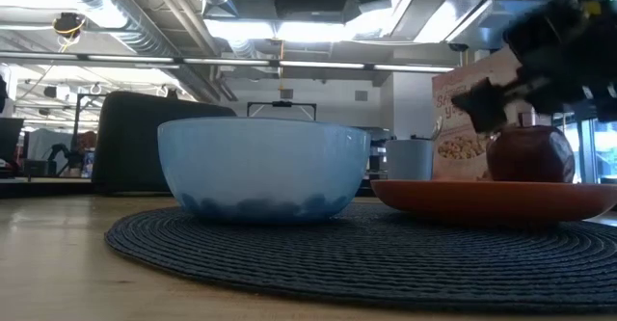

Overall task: Arrange a breakfast setting
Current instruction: Put the purple spoon on the top left of the placemat

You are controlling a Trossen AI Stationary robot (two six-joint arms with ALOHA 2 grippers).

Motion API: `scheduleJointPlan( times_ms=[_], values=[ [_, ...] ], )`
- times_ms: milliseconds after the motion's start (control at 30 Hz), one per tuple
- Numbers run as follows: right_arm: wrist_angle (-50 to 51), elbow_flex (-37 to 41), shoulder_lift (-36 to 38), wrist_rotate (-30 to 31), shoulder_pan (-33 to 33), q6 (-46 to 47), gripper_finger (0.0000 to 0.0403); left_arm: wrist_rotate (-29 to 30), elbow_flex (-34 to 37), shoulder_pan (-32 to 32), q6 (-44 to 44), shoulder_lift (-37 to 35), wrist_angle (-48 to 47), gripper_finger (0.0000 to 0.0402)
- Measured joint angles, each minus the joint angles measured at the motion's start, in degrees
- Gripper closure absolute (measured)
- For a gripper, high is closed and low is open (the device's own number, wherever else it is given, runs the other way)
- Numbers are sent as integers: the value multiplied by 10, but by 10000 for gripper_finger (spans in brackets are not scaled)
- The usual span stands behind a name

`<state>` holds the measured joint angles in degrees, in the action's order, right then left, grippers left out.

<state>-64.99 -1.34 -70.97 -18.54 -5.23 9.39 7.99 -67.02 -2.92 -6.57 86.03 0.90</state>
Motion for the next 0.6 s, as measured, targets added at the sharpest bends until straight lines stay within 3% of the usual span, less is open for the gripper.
scheduleJointPlan(
  times_ms=[233, 600],
  values=[
    [66, -77, 19, 71, 0, -66, 40, -14, 0, -10, 0, 35, 18, 285],
    [465, -330, 22, 346, 8, -117, 40, -22, 17, -10, -3, 63, 35, 285]
  ],
)
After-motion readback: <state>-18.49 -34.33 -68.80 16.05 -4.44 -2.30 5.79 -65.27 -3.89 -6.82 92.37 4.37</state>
